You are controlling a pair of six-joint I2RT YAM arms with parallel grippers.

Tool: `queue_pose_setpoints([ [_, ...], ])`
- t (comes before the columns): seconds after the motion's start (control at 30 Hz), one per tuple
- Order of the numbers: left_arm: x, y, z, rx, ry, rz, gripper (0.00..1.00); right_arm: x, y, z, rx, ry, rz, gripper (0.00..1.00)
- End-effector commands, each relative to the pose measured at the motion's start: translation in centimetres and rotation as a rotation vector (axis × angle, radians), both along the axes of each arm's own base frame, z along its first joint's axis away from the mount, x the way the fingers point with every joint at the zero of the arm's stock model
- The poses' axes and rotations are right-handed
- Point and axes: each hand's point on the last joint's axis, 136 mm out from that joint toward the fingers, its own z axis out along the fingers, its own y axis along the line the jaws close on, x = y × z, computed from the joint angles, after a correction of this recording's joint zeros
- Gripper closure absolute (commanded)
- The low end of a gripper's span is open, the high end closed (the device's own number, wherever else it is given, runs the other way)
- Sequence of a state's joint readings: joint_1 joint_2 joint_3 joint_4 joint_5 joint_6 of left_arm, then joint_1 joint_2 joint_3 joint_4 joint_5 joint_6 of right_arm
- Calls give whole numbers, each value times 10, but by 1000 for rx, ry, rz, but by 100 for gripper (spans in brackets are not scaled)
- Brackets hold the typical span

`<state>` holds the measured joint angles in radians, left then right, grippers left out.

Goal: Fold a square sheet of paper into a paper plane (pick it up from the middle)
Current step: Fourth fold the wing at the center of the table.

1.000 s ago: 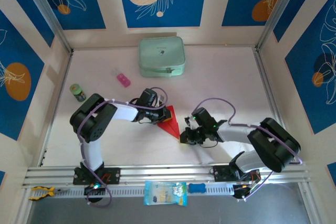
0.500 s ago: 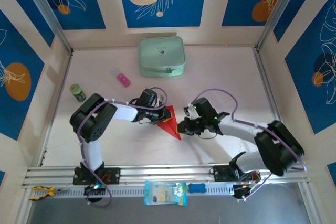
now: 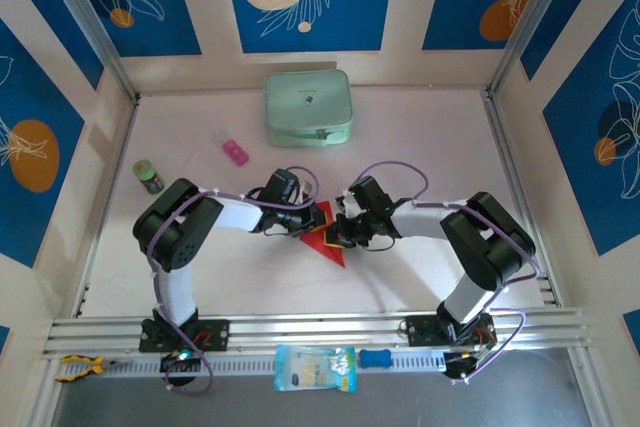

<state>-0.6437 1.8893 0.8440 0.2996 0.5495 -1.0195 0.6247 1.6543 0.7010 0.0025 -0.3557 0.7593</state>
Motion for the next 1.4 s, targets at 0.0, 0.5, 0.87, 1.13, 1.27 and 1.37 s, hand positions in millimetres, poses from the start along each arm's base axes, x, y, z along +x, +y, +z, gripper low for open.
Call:
queue_pose_setpoints([
  [0.0, -12, 20, -36, 99, 80, 18, 93, -7, -9, -19, -39, 42, -1, 93],
  [0.5, -1, 3, 25, 12, -55, -90, 97, -38, -38, -47, -83, 147, -41, 97],
  [0.87, -27, -12, 6, 5, 4, -150, 100, -35, -37, -47, -90, 146, -50, 99],
  [1.13, -33, 2, -25, 83, 54, -103, 98, -40, -41, -52, -105, 161, -49, 100],
  [1.27, -24, 17, -35, 146, 62, -55, 98, -43, -45, -54, -122, 169, -49, 100],
  [1.37, -14, 20, -33, 157, 56, -48, 98, -45, -47, -56, -131, 168, -48, 100],
])
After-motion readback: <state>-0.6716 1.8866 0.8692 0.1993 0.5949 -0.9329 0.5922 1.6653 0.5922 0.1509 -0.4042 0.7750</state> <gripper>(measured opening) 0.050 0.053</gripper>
